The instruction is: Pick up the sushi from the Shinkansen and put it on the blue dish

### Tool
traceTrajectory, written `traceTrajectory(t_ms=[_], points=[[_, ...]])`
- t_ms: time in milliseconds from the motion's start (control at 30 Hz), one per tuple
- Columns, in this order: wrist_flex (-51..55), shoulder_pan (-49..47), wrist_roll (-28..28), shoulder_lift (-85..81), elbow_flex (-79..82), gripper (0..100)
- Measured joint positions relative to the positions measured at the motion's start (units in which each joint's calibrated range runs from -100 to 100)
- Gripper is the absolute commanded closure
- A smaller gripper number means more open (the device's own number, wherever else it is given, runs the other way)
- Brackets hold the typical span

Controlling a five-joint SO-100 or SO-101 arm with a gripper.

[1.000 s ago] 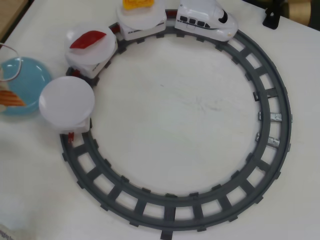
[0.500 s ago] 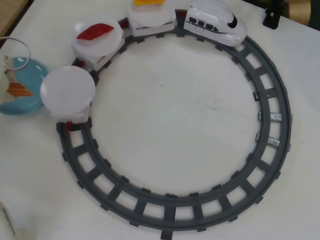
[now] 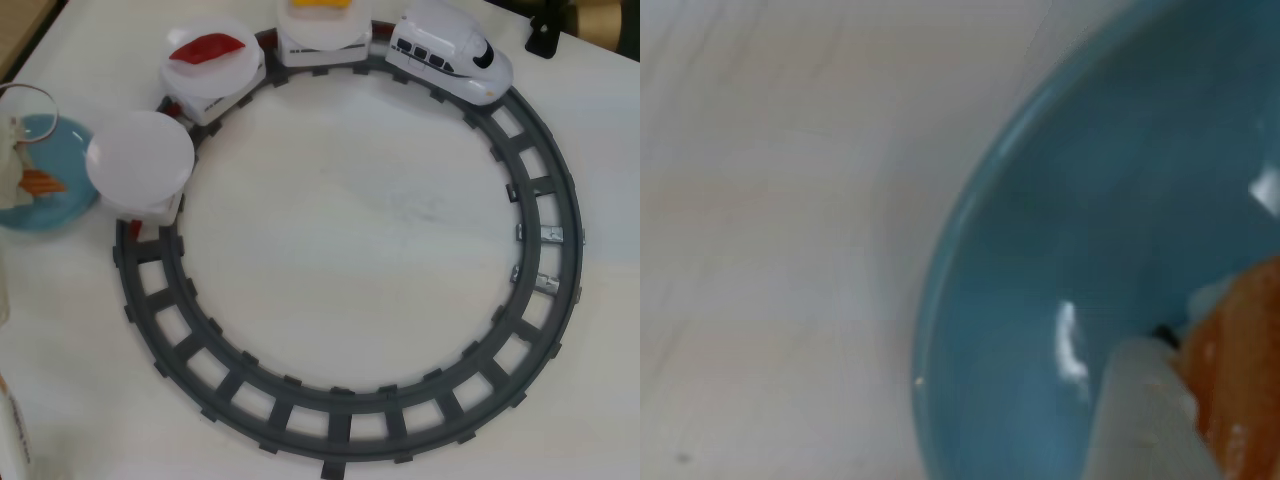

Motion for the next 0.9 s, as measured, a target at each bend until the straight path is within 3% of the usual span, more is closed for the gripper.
traceTrajectory(t_ms=[233,900], points=[[0.0,0.0,0.1,1.5,-4.0,74],[2.9,2.0,1.2,-4.0,-3.0,73]])
